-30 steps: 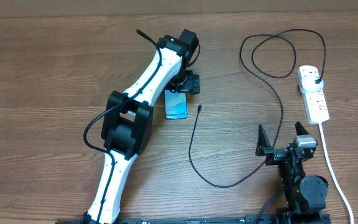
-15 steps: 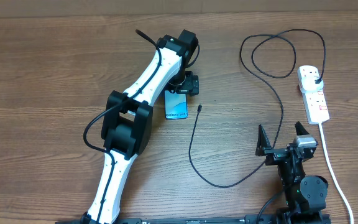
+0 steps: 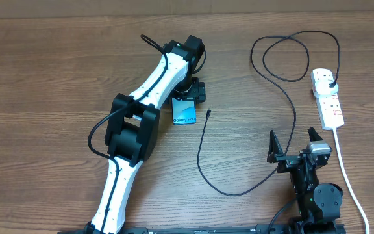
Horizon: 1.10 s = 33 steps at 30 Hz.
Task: Plug charger to phone and switch on socket
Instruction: 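Close the left gripper on the phone's long edges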
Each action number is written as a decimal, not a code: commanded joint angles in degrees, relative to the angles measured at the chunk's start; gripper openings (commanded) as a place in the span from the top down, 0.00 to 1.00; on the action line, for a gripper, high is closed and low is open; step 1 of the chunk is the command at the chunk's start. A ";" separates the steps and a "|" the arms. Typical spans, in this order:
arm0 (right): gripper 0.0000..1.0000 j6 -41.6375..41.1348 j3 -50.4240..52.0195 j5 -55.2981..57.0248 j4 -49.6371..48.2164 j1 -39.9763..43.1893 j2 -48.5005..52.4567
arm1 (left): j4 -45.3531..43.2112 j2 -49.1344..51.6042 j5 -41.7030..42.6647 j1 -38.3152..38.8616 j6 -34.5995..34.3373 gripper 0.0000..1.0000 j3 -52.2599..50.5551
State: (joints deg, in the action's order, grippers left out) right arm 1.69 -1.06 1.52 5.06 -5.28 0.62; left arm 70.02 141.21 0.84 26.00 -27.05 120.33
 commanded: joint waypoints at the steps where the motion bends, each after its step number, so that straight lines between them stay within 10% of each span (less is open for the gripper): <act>1: 0.00 -0.15 0.61 0.33 -0.39 0.15 -0.44 | -0.81 1.03 1.14 -0.33 -1.81 0.00 -1.81; 33: 0.00 -0.15 0.61 0.33 -0.39 0.15 -0.46 | -2.51 1.03 6.71 0.70 -7.72 0.00 -6.62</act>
State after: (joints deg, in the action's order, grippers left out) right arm 1.69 -1.06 1.54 5.06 -5.28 0.62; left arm 67.26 139.13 2.35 25.89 -33.95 116.29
